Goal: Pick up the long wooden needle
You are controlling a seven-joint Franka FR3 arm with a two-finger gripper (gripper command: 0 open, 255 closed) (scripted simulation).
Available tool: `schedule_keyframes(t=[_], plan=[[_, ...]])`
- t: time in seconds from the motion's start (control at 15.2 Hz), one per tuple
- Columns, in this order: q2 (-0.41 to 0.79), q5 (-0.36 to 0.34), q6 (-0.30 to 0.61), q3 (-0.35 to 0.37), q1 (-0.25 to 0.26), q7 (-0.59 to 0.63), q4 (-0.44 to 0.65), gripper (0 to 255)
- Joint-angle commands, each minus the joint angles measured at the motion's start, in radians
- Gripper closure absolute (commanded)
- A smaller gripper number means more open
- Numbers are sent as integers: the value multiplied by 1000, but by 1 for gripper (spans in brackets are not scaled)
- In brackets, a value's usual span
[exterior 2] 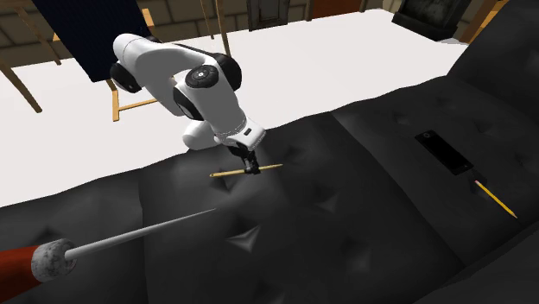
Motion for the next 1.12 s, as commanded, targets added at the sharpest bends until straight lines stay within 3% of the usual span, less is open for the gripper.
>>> schedule_keyframes(t=[0.0, 0.33, 1.06], plan=[[7, -6, 5, -6, -1, -1, -12, 255], [12, -4, 0, -6, 0, -2, -3, 255], [49, 21, -134, 15, 20, 8, 168, 255]])
